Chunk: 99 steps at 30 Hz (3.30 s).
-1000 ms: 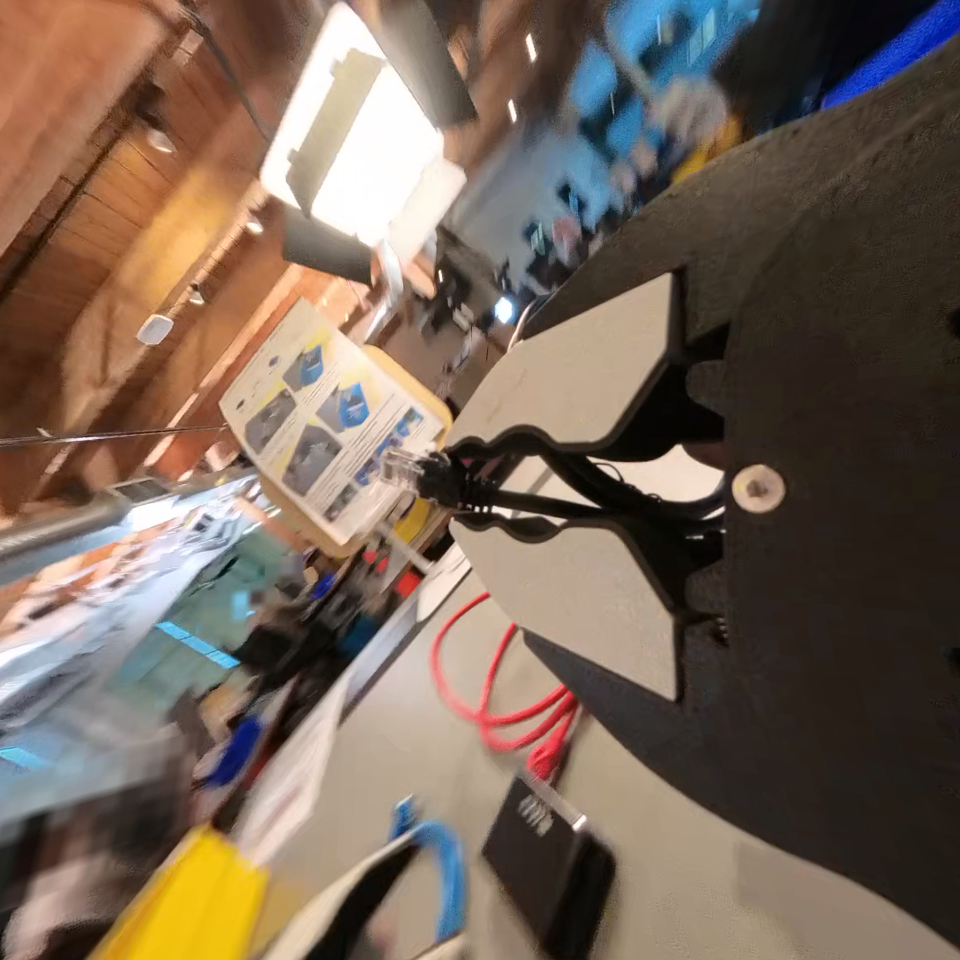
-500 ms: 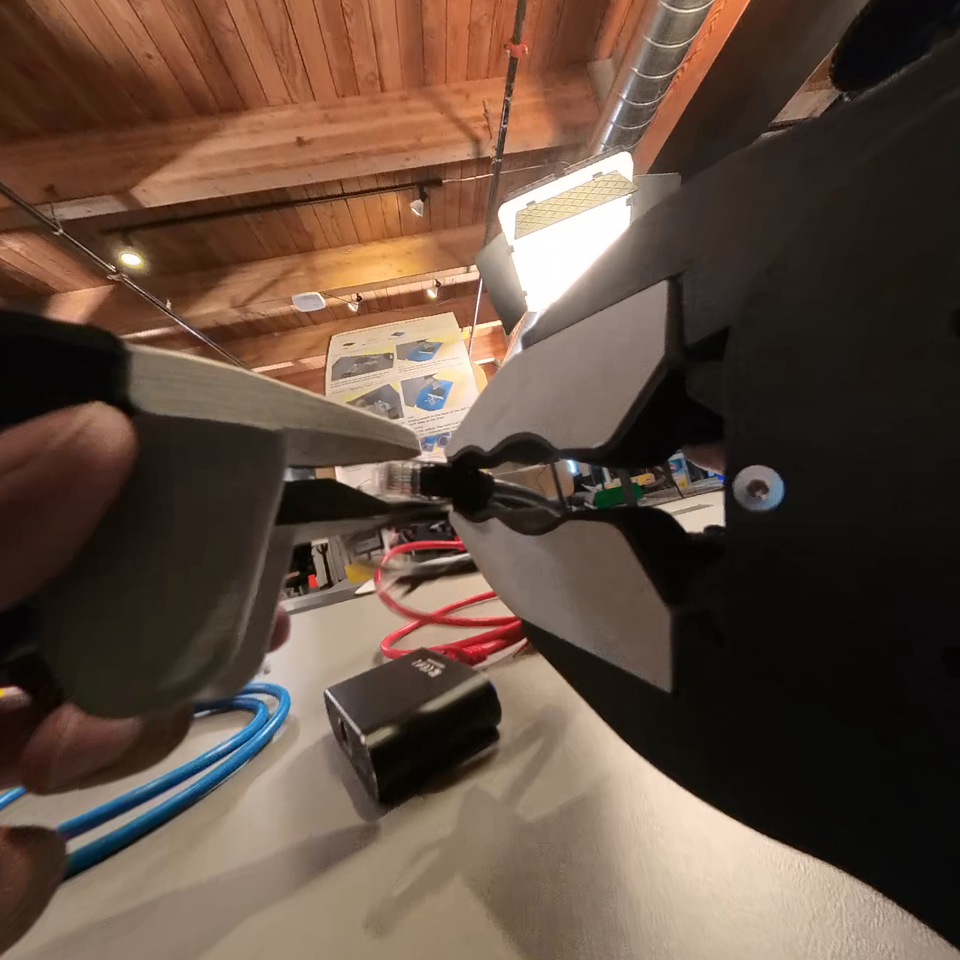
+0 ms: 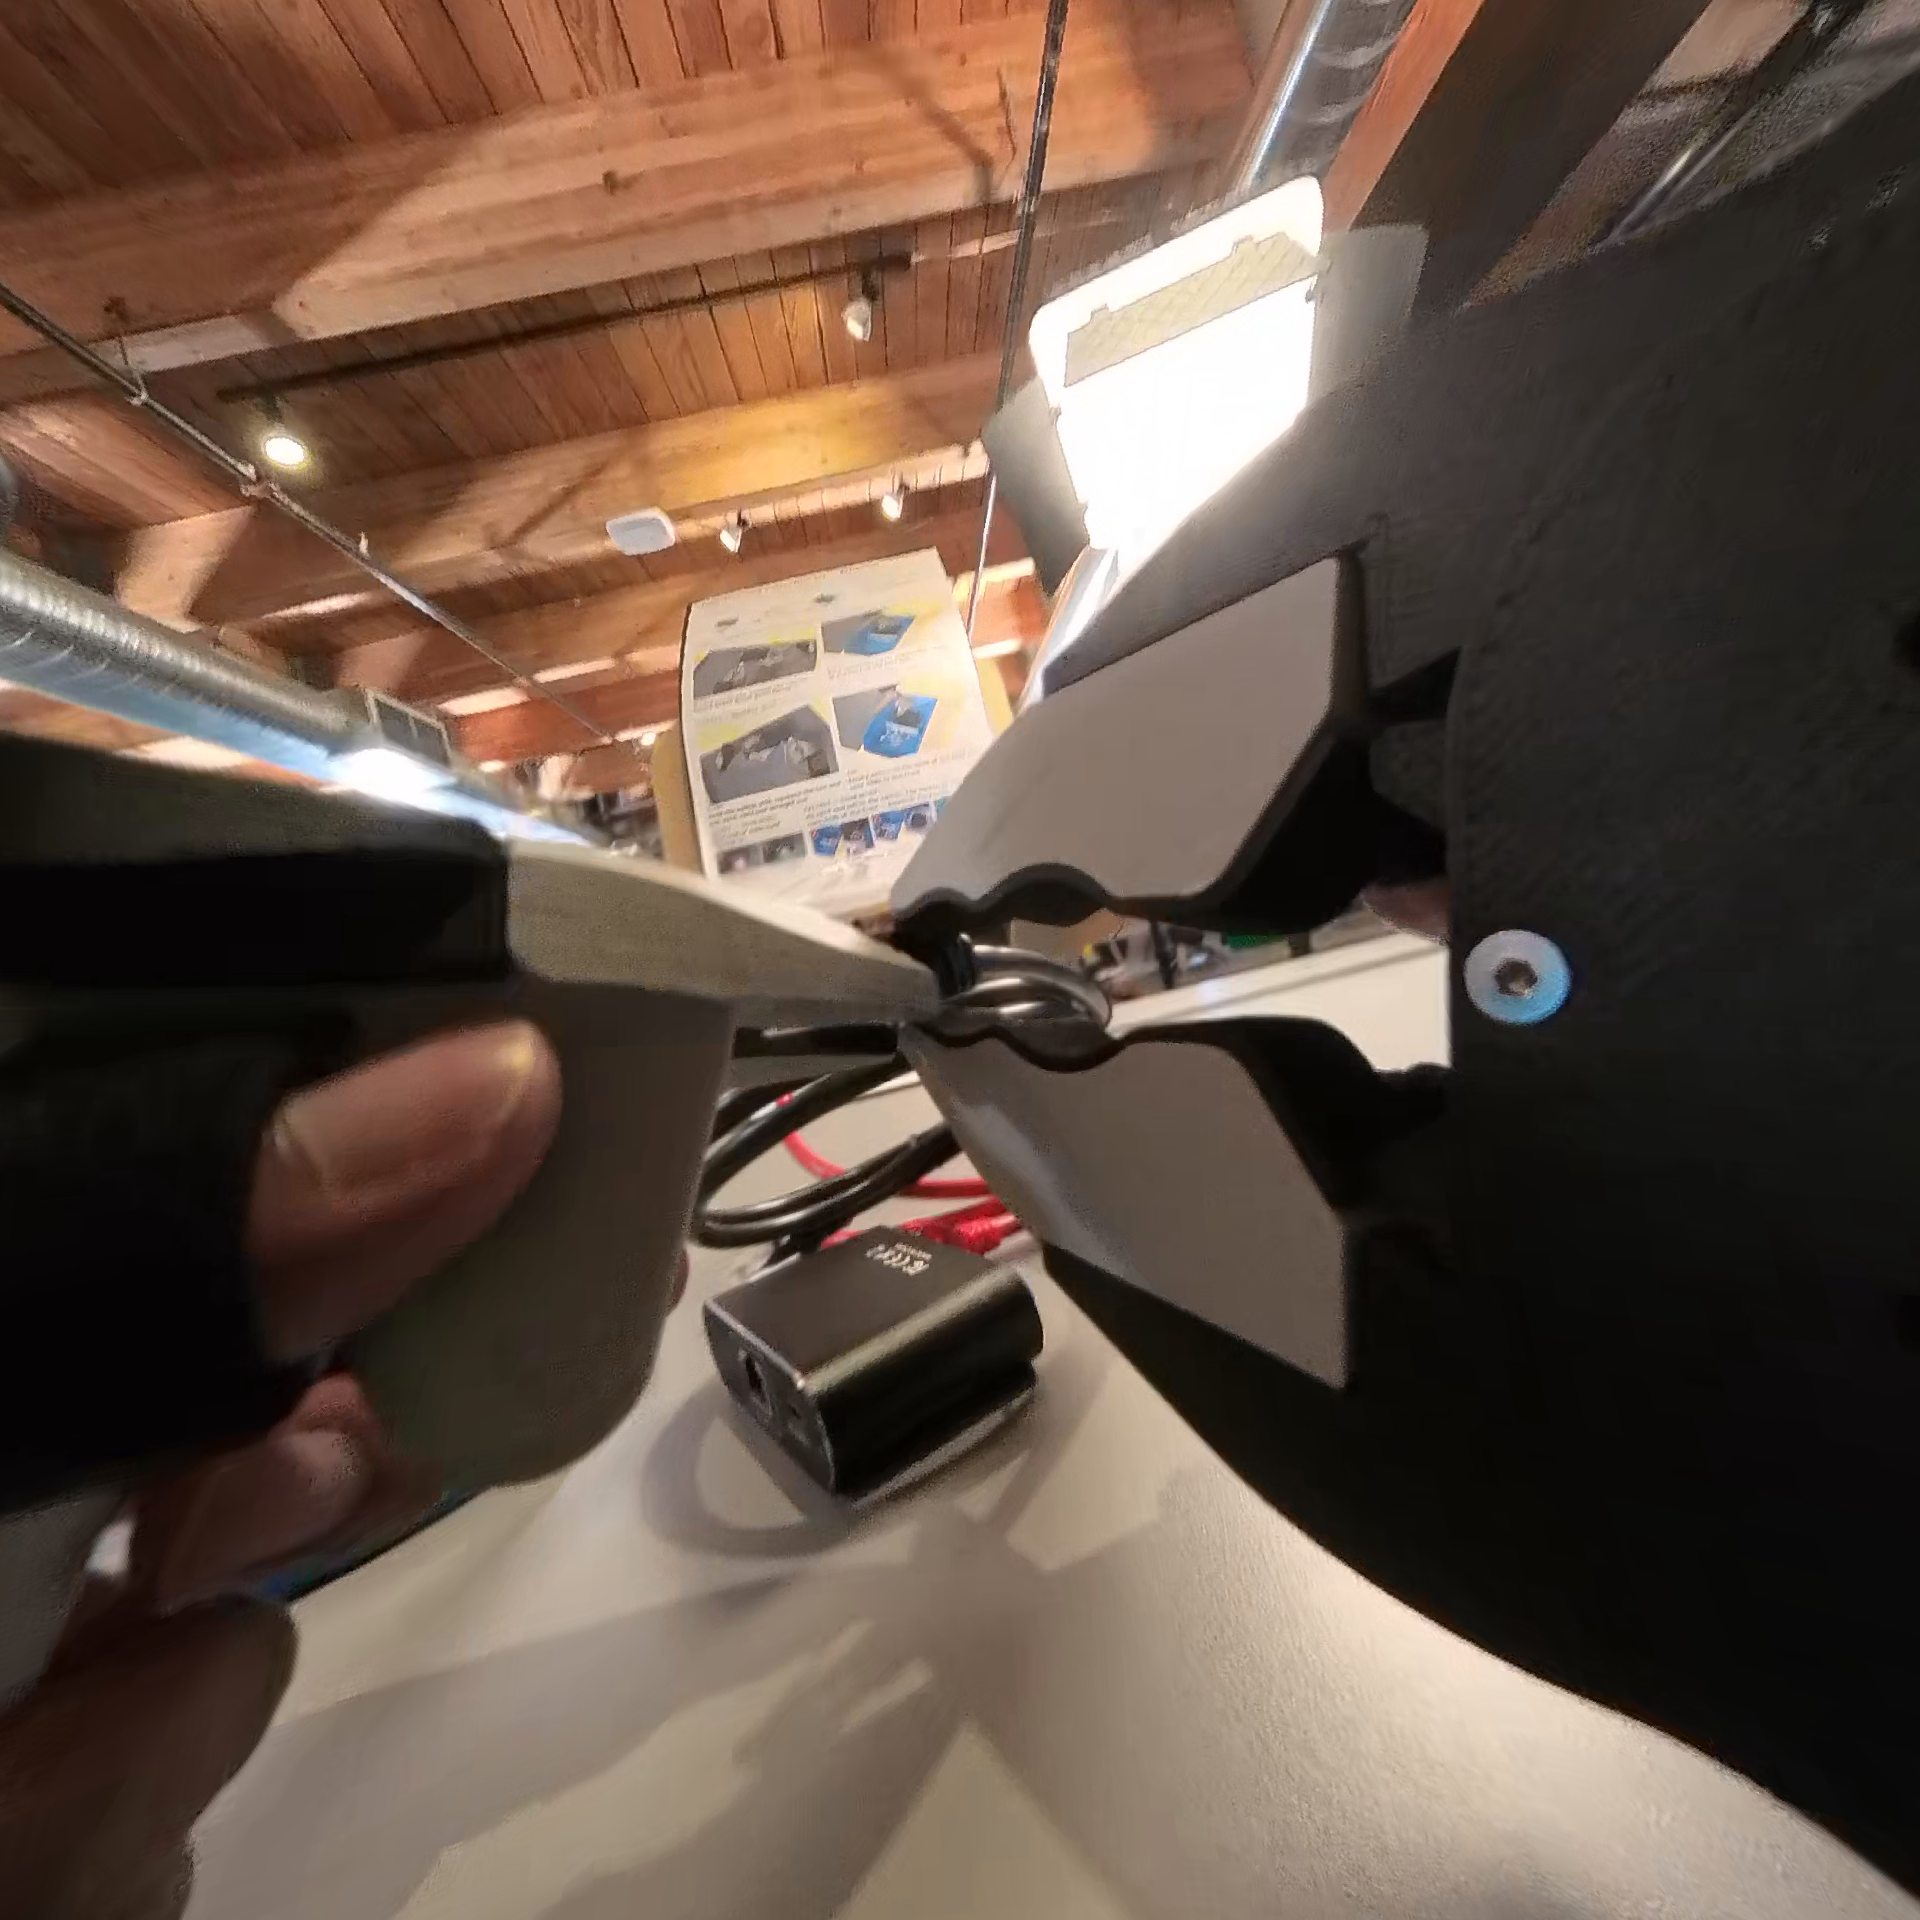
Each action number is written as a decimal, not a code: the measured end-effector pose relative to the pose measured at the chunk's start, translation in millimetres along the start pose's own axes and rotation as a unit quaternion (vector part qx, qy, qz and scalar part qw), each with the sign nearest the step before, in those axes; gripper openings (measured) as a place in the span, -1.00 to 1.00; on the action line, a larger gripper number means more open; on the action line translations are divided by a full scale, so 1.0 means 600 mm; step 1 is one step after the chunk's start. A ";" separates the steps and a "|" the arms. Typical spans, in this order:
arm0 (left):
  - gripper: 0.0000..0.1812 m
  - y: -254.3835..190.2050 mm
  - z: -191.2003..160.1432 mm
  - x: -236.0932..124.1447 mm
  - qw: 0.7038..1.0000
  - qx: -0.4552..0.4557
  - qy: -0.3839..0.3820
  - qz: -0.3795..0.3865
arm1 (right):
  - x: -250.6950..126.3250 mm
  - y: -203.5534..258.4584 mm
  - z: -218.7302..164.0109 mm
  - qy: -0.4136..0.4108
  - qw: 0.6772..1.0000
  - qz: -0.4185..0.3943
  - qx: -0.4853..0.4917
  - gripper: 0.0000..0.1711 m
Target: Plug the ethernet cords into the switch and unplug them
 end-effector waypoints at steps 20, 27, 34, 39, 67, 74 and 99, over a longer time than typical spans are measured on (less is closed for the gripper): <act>-0.84 -0.025 -0.054 0.002 0.893 0.435 0.094 0.064 | -0.061 0.039 0.019 -0.150 0.945 0.270 0.106 -0.71; -0.69 0.007 -0.043 -0.006 0.917 0.373 0.100 0.098 | -0.035 0.047 -0.011 -0.094 0.967 0.227 0.068 -0.86; -0.01 0.100 -0.021 -0.022 0.964 0.144 0.112 0.191 | -0.013 0.054 -0.072 -0.010 0.976 0.204 0.073 -0.86; 0.22 0.141 -0.039 0.001 0.960 0.057 0.185 0.201 | -0.008 0.064 -0.081 0.006 0.976 0.205 0.074 -0.86; -1.00 0.061 0.037 -0.033 0.972 -0.143 0.058 -0.180 | -0.015 0.009 -0.048 0.016 0.991 -0.023 -0.127 -0.87; -0.37 0.064 -0.018 -0.054 0.995 0.008 0.100 0.026 | 0.002 0.042 -0.062 0.078 0.990 0.054 -0.100 -0.87; -0.09 -0.122 -0.233 0.001 0.817 0.551 0.027 0.166 | 0.068 0.092 -0.104 0.160 0.971 0.177 -0.004 -0.86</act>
Point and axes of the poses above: each gripper's, where its closed fingertips meet, x out along the fingers, z out of its top, y = z × x across the jaws, the point moved 3 cm from there along -x, back along the fingers, and after that the axes turned 14 degrees about -x, right-handed, at the moved point
